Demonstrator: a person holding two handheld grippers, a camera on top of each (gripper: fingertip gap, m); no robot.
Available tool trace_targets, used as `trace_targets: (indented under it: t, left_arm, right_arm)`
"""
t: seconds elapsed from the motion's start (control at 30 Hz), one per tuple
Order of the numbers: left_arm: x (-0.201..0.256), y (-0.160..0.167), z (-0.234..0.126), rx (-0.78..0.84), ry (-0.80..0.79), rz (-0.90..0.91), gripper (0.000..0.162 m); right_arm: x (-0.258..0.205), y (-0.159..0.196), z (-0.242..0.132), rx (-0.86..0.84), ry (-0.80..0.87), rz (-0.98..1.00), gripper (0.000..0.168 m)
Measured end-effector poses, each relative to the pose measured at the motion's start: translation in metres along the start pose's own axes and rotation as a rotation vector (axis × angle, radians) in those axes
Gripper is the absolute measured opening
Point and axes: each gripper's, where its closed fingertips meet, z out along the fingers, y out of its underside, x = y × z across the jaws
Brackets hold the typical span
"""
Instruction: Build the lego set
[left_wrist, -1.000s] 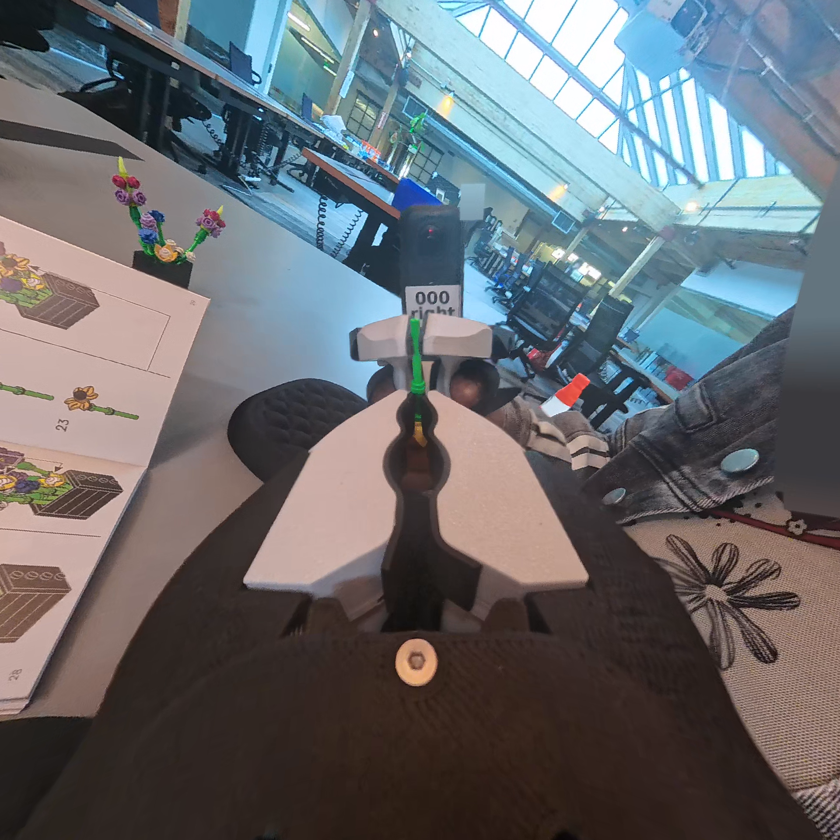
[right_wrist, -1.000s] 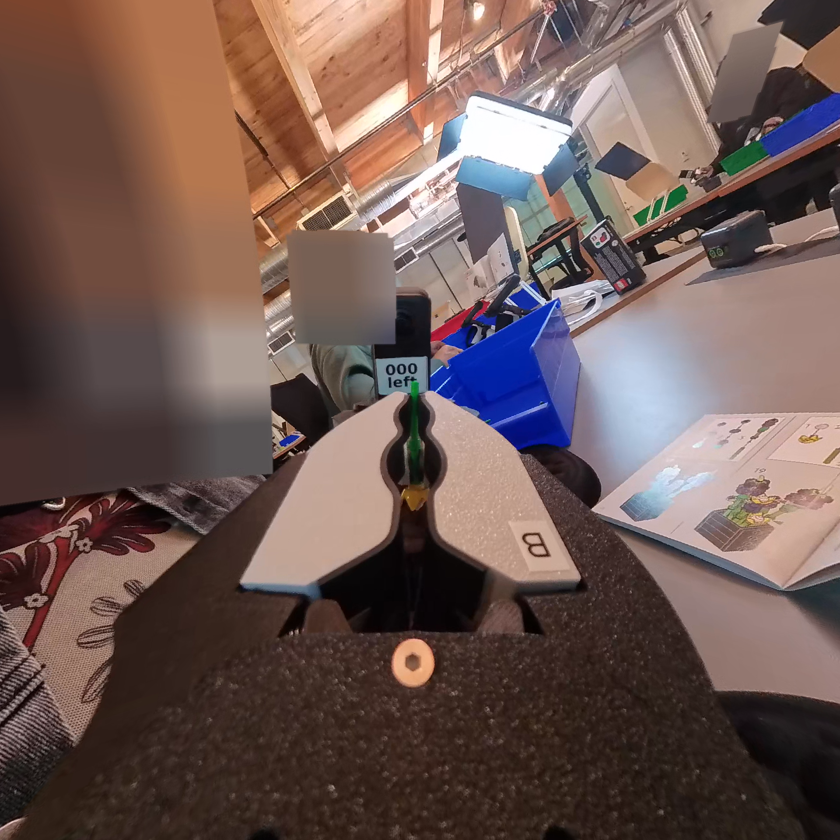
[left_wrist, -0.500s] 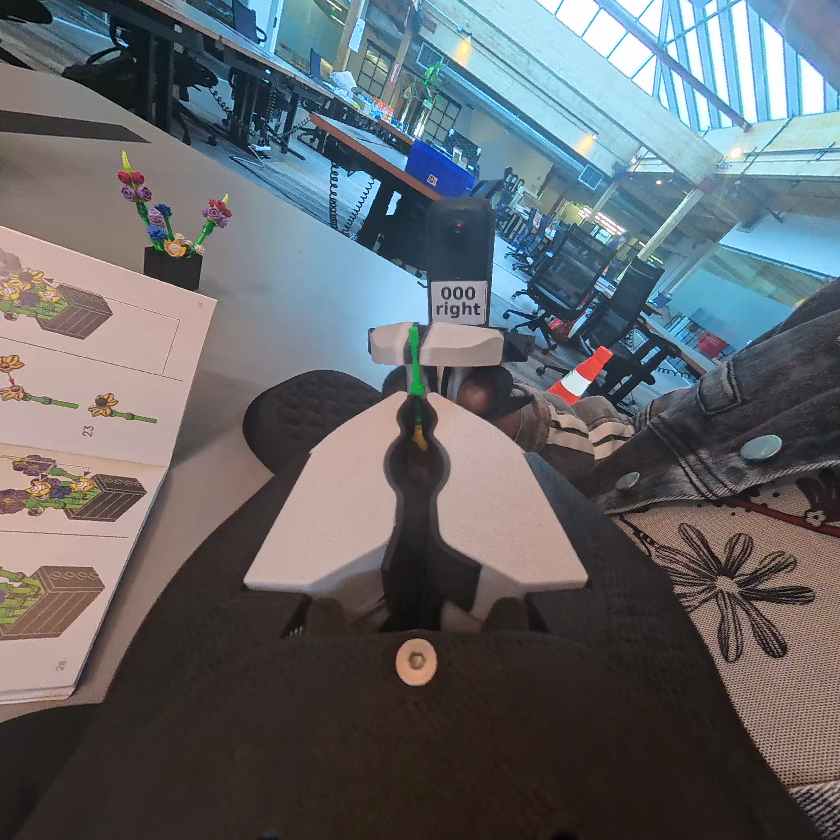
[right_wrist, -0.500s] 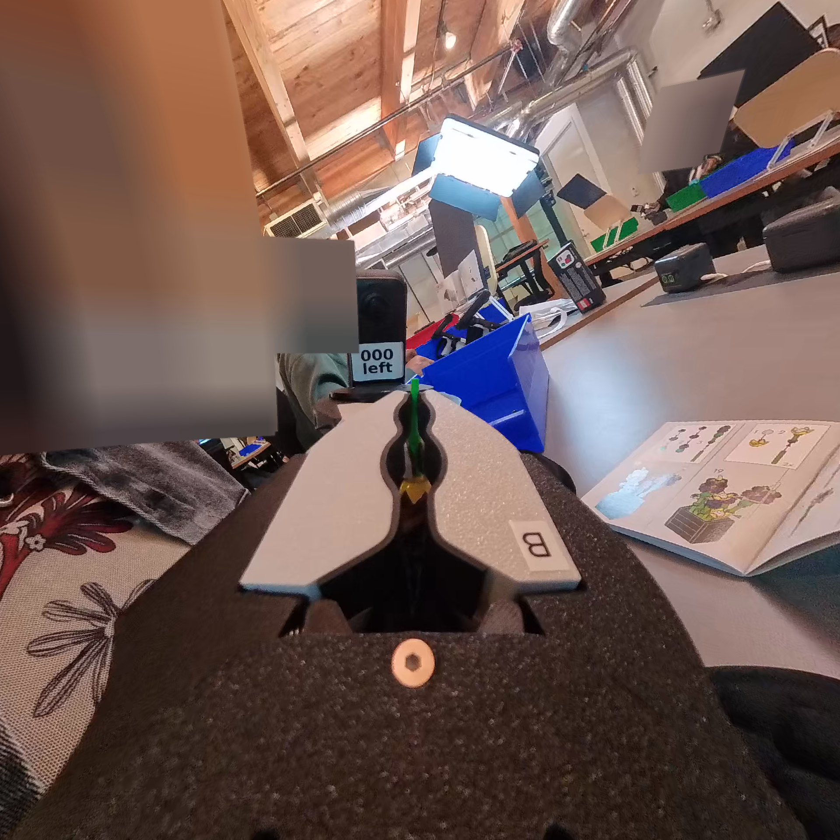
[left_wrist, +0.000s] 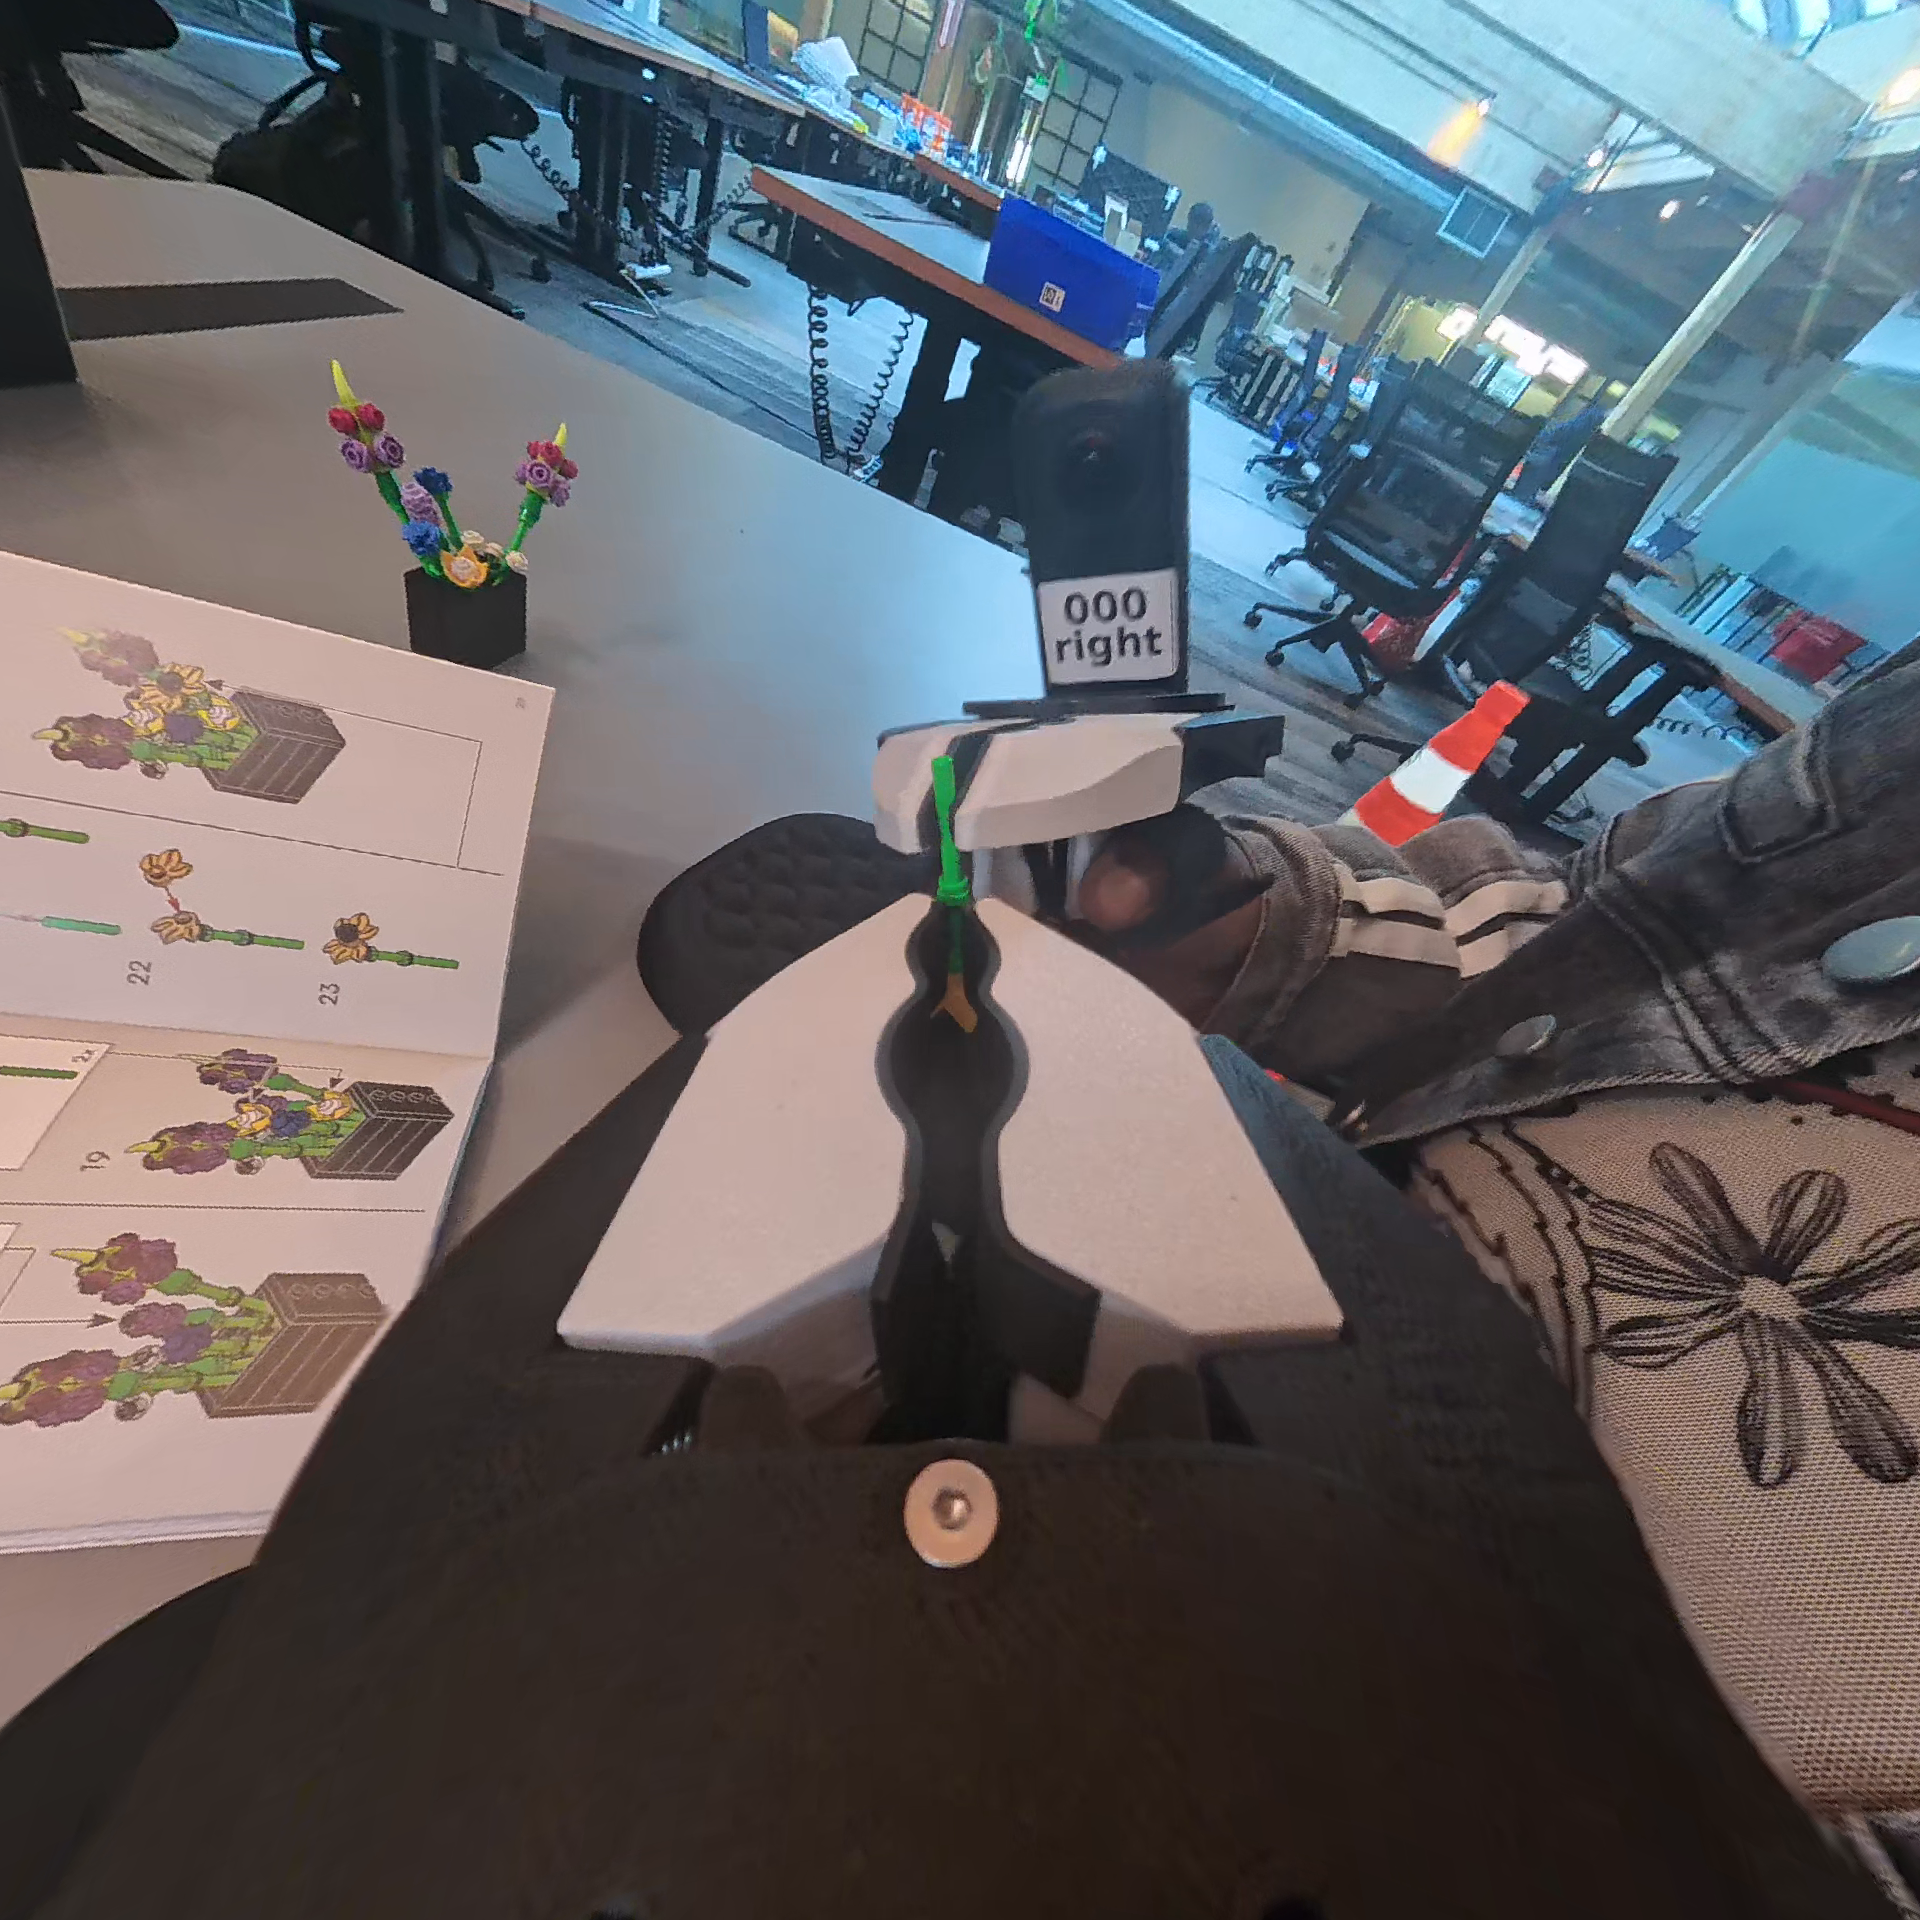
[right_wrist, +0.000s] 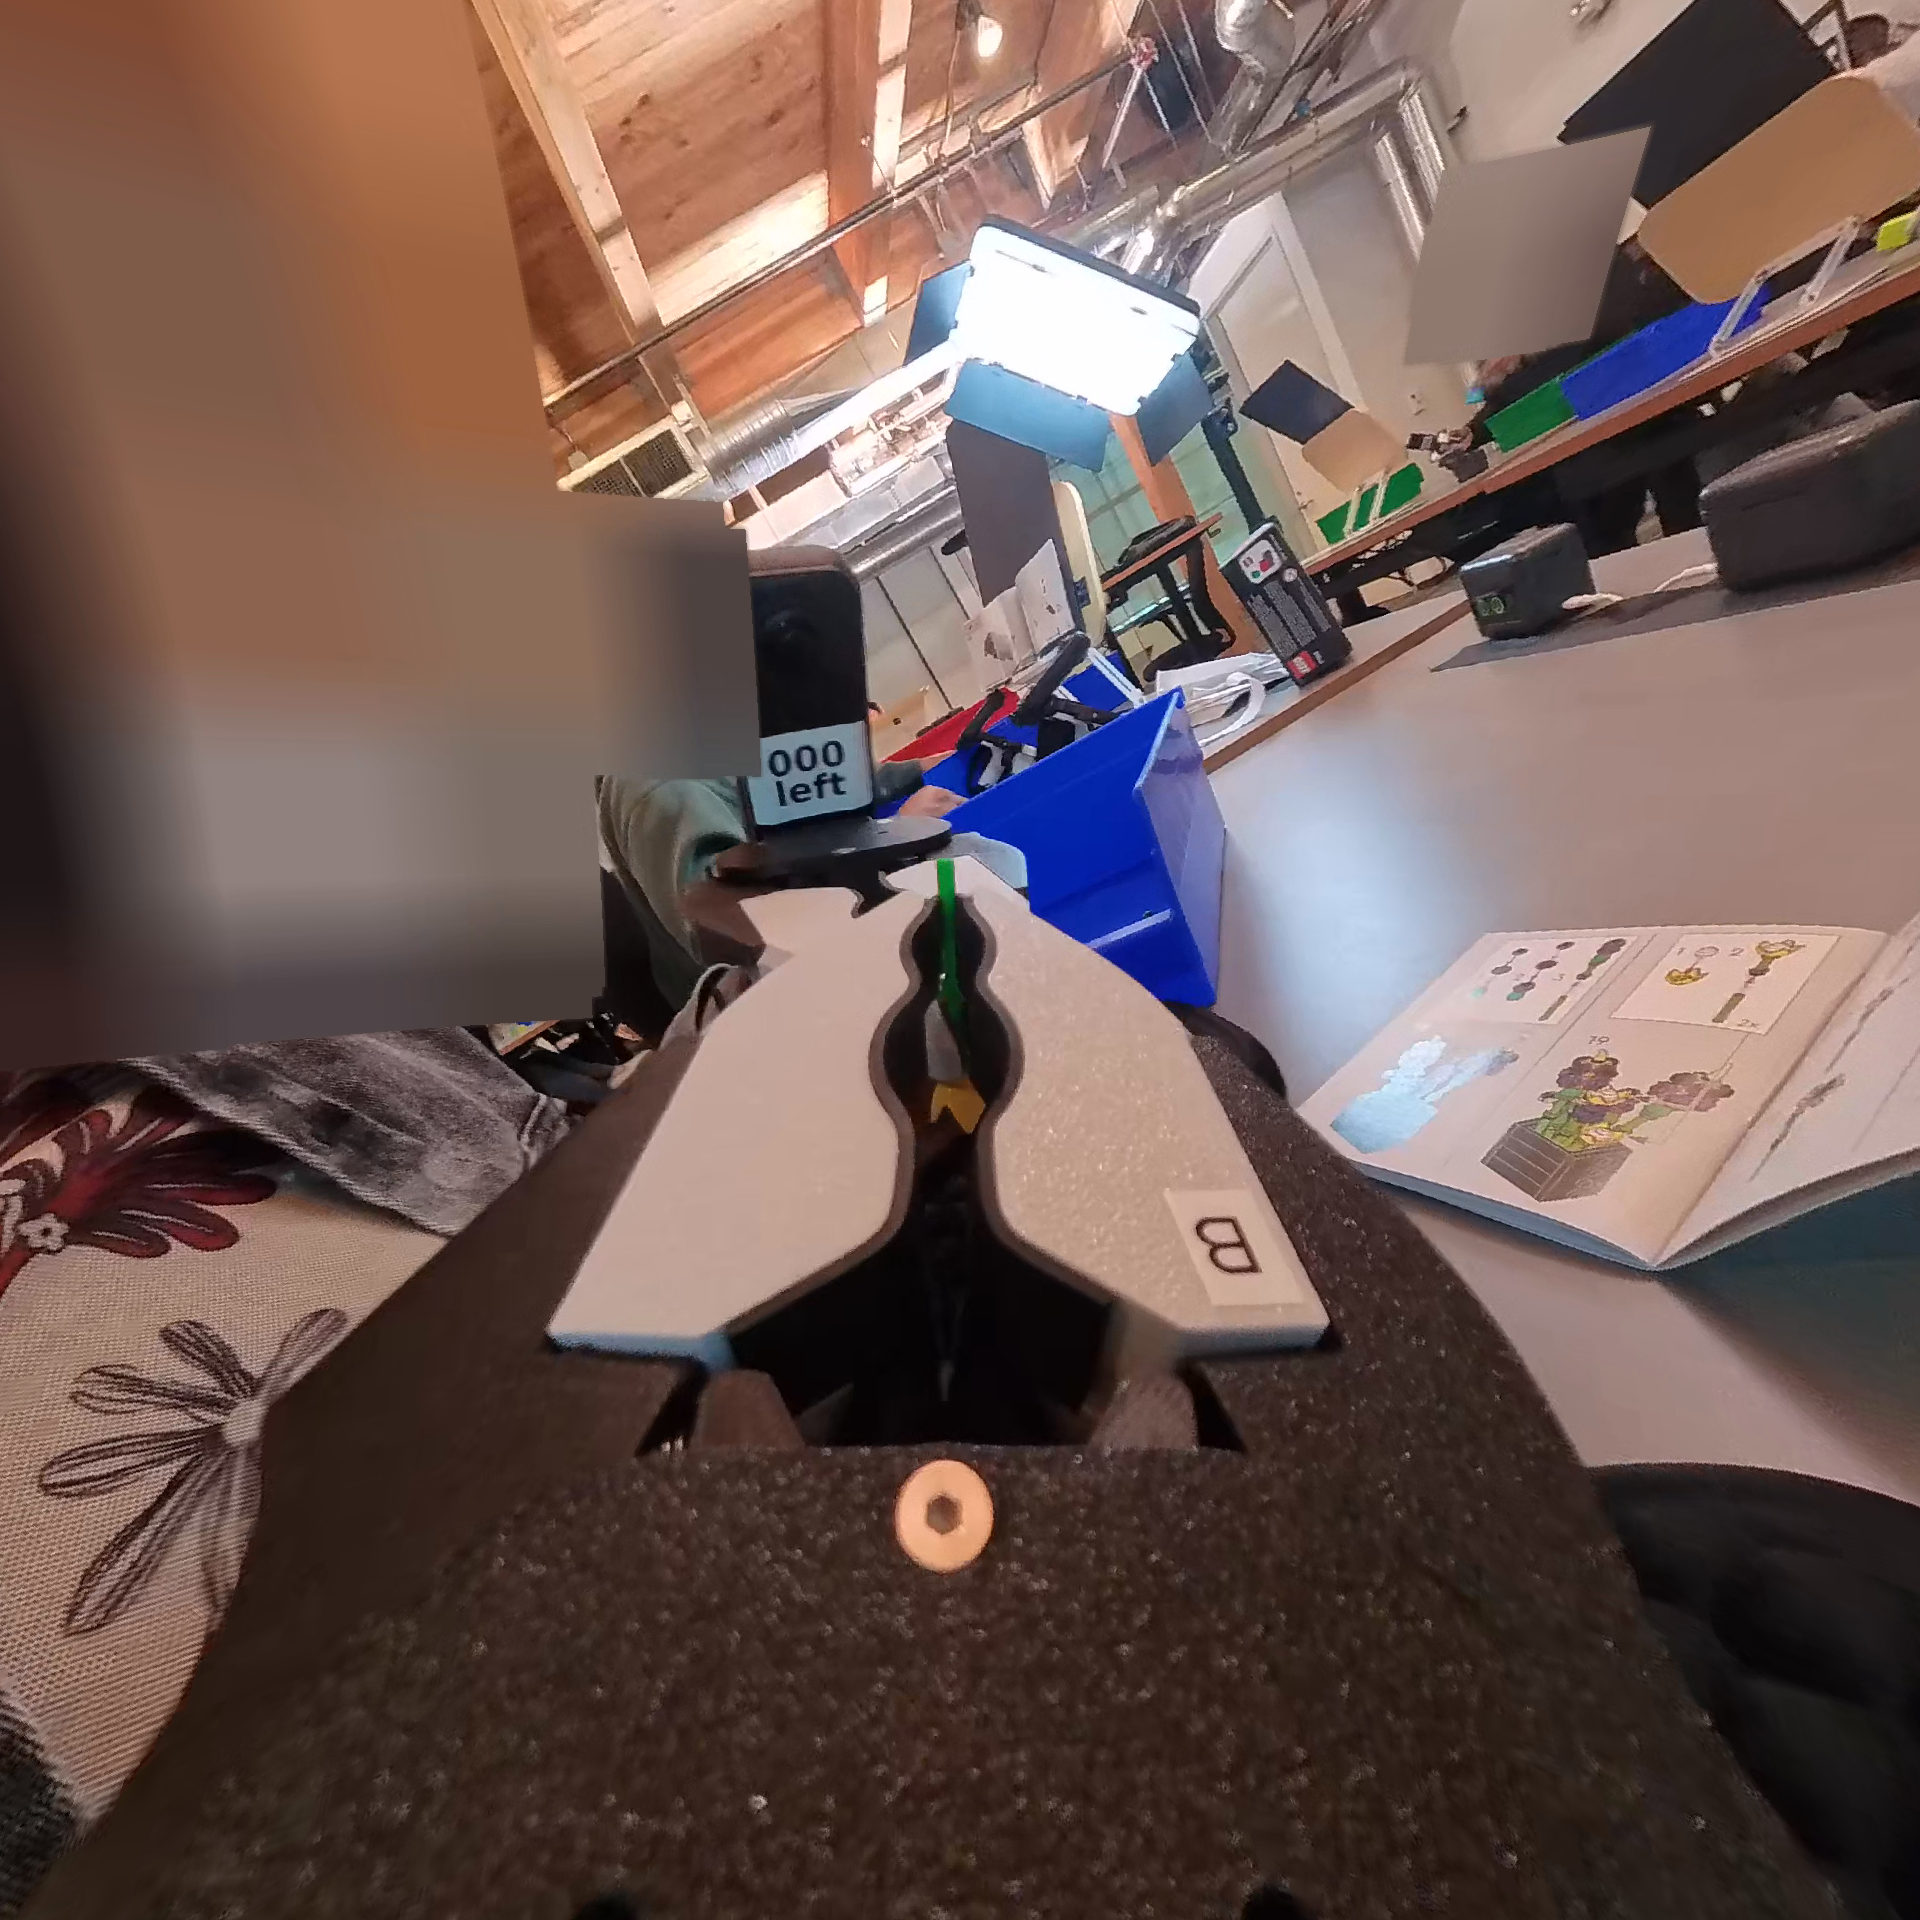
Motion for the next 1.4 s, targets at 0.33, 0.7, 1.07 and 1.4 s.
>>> trace_targets:
  t: [0.33, 0.7, 1.07, 1.4]
  left_arm:
    - [-0.011, 0.010, 0.002, -0.112, -0.124, 0.122, 0.001]
    - [-0.010, 0.006, 0.007, -0.113, -0.197, 0.239, 0.000]
    - [-0.013, 0.009, 0.004, -0.140, -0.210, 0.271, 0.000]
    - [-0.016, 0.011, 0.003, -0.158, -0.209, 0.276, 0.000]
  right_arm:
    - [-0.002, 0.001, -0.002, -0.154, -0.030, -0.223, 0.030]
    - [0.003, -0.003, -0.007, -0.099, -0.003, -0.300, 0.003]
    - [0.005, 0.003, -0.008, -0.108, 0.005, -0.287, 0.003]
    - [0.007, 0.008, -0.007, -0.125, 0.012, -0.285, 0.004]
